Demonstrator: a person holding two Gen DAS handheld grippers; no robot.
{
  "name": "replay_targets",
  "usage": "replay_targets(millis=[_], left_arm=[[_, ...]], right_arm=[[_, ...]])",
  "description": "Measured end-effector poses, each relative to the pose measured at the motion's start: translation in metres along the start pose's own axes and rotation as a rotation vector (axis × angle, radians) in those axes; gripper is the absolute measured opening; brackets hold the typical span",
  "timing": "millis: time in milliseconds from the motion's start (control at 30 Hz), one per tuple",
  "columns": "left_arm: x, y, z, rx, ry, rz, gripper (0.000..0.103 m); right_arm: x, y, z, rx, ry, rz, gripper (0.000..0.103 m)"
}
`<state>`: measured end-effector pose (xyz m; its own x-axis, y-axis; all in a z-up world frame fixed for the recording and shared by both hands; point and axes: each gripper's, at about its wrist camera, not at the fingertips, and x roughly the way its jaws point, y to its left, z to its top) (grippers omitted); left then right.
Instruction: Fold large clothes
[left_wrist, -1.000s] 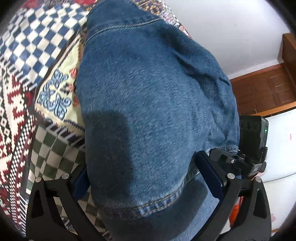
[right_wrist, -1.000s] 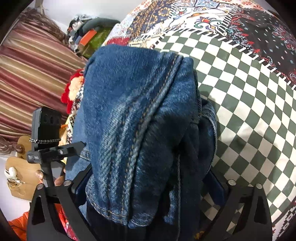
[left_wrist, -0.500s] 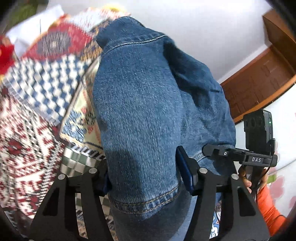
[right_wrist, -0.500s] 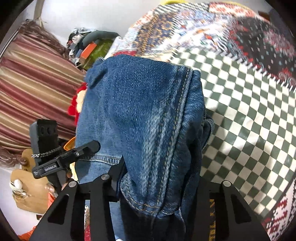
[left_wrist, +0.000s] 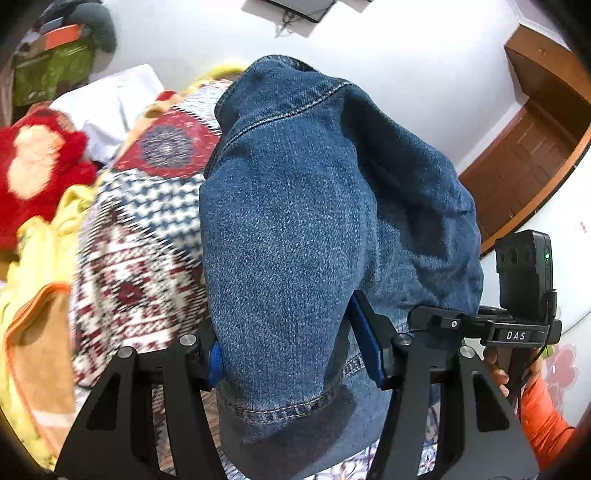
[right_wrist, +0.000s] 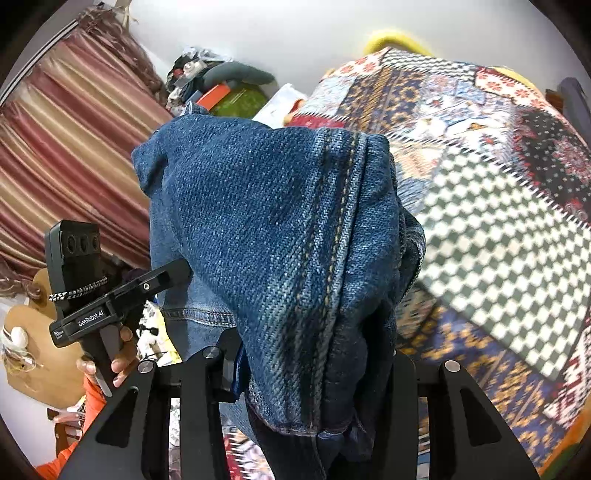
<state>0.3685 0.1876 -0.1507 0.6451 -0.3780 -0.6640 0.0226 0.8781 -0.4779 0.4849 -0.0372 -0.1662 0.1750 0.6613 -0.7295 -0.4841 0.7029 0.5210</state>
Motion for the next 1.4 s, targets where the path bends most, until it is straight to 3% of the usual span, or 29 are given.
replay_targets(millis=[300,533,667,767,900,1000,1200,1267,1400], left_arm=[[-0.024,0.074,-0.034,-0.109,0.042,0.072,0.058],[0.023,0.14,-0.051,-0.271,0.122,0.068,0.058],[0.049,0.155,-0.052,-0.298,0.14,0.075,0.059],[0.058,0.152,-0.053,-0.247,0.131,0.098,0.063],[0.063,0.143,-0.054,-0.17,0.126,0.145,0.068],[0.051,0.127,-0.051,-0.113,0.127,0.205,0.068],[0.022,0.086,-0.05,0.138,0.045,0.454,0.067],[0.017,0.078,-0.046,0.19,0.018,0.482,0.067],[0.019,0.077,-0.031,0.211,-0.012,0.461,0.07]], right_arm=[[0.084,0.035,-0.022,0.032,0.142,0.05,0.04],[0.138,0.02,-0.017,0.083,0.195,0.046,0.041],[0.162,-0.005,-0.007,0.107,0.237,0.047,0.041],[0.174,-0.026,-0.001,0.118,0.261,0.078,0.044],[0.172,-0.038,0.0,0.064,0.256,0.053,0.066],[0.16,-0.04,-0.003,0.02,0.235,0.03,0.066],[0.114,-0.015,-0.002,-0.115,0.157,-0.097,0.066],[0.096,-0.003,-0.002,-0.184,0.097,-0.148,0.066],[0.071,0.016,0.002,-0.262,-0.043,-0.193,0.067]])
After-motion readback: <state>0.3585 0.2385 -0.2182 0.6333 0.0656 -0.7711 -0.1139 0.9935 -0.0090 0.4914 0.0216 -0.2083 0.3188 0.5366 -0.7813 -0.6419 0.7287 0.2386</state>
